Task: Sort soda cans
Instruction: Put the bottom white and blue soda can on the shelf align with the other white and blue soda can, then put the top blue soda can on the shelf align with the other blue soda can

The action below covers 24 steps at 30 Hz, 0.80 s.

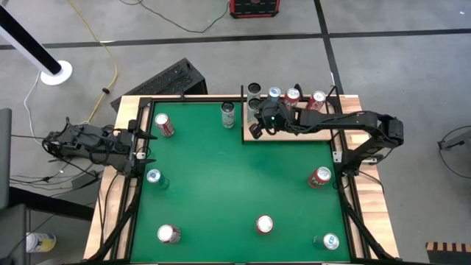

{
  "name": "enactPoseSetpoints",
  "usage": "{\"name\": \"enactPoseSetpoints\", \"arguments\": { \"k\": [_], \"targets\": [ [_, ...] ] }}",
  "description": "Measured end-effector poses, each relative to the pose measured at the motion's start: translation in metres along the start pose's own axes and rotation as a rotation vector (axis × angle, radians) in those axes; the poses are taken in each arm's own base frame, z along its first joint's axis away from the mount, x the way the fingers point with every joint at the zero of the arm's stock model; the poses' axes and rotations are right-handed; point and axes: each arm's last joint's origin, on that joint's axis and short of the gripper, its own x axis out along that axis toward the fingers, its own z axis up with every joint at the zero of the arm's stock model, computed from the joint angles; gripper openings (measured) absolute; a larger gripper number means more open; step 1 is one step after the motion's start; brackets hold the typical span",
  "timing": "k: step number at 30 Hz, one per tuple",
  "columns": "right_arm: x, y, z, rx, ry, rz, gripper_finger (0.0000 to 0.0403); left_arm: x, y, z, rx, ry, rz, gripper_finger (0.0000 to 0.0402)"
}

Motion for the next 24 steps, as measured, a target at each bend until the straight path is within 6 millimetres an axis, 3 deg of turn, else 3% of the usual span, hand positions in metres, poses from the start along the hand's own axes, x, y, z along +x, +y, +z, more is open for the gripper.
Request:
{"name": "enactPoseSetpoints", "arguments": {
  "k": [18,24],
  "targets": [
    [0.003,-0.009,0.003,0.026,-0.008,-0.026,0.0019,0.000,0.000,0.000,0.000,0.000,0.000,0.0382],
    [-0.003,0.009,-0.003,0.036,0.012,0.066,0.0019,0.000,0.000,0.000,0.000,0.000,0.000,0.0382]
  ]
}}
